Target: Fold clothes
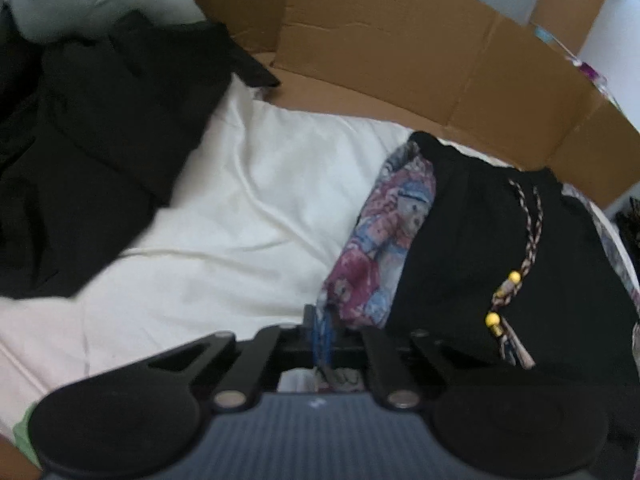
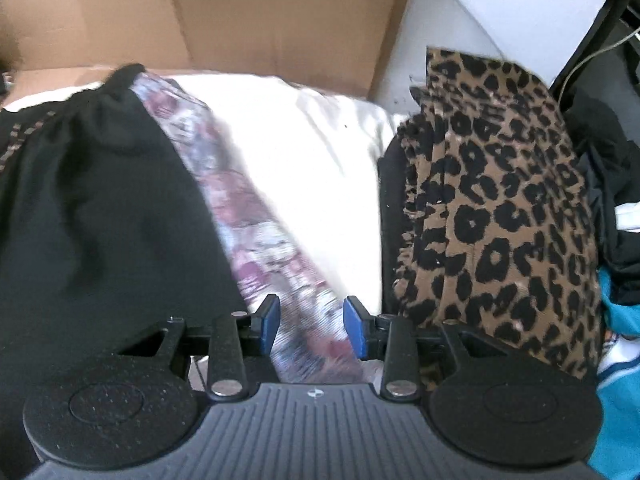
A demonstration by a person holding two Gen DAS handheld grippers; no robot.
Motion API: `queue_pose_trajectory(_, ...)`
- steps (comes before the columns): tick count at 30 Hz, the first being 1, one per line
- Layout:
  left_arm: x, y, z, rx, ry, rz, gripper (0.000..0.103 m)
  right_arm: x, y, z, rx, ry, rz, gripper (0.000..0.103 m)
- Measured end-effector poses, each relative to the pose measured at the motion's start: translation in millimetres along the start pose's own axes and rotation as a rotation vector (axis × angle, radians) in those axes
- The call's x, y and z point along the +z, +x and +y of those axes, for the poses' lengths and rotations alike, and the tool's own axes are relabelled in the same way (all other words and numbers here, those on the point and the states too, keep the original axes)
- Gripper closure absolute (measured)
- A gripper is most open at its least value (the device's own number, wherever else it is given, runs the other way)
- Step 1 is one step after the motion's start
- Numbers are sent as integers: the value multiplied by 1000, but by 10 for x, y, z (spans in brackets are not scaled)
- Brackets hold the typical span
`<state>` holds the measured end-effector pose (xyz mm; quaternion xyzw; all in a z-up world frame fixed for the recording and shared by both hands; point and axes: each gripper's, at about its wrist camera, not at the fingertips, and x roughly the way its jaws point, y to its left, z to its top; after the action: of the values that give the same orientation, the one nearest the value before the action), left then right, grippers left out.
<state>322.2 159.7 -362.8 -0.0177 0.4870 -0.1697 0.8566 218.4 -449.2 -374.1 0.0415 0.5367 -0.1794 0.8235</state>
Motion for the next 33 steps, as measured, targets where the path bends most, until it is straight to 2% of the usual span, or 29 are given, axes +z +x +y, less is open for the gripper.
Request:
queue_pose_trajectory(4,-97,170,54,-24,-9,105,93,-43,268,-59,-7,-16,39,61)
queue_pose_trajectory(7,-154,107,127,-63,-68,105,86,-60,314,-62,-4,-33,44,60)
queue_pose_trajectory(17,-571,-165,99,-79,12,178,86,-28,373,-41,-12,-56,55,59)
queue_pose_trajectory(28,-915,-359,162,-49,-12,240,86,-14,427,-29,-9,-66,52,58)
queue_pose_trajectory(31,-955,-384,165,-19,-9,248,100,-5,445,-28,-5,-72,54,58)
queue_pose_trajectory(33,-969,-446,162,13,-1,241,101,6,455,-28,-2,-79,57,59)
